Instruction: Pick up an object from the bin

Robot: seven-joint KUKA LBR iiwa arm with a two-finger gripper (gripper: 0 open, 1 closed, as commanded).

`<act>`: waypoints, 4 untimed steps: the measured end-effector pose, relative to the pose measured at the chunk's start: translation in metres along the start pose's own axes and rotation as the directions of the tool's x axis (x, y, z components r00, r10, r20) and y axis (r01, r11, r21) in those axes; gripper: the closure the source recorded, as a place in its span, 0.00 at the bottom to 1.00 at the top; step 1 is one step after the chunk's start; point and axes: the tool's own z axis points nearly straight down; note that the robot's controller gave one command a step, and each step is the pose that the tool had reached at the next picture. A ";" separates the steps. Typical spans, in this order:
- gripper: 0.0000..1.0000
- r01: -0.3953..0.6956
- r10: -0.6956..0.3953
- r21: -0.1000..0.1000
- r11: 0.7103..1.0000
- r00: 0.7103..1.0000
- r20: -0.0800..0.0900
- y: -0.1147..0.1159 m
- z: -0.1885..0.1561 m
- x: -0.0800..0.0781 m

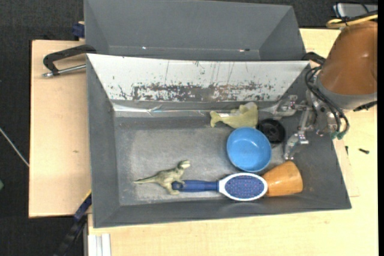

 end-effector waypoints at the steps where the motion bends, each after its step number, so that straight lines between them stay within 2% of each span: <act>1: 0.00 0.128 -0.128 0.007 0.992 0.992 0.005 0.061 0.054 -0.039; 2: 1.00 0.125 -0.125 0.008 0.992 0.992 0.016 0.060 0.049 -0.041; 3: 1.00 0.163 -0.163 0.004 0.987 0.987 0.013 0.058 -0.101 -0.029; 4: 1.00 0.135 -0.135 -0.002 0.991 0.991 -0.006 0.039 -0.041 0.009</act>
Offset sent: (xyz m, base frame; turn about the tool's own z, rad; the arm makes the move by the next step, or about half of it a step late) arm 0.0357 0.0628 -0.0567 -0.1277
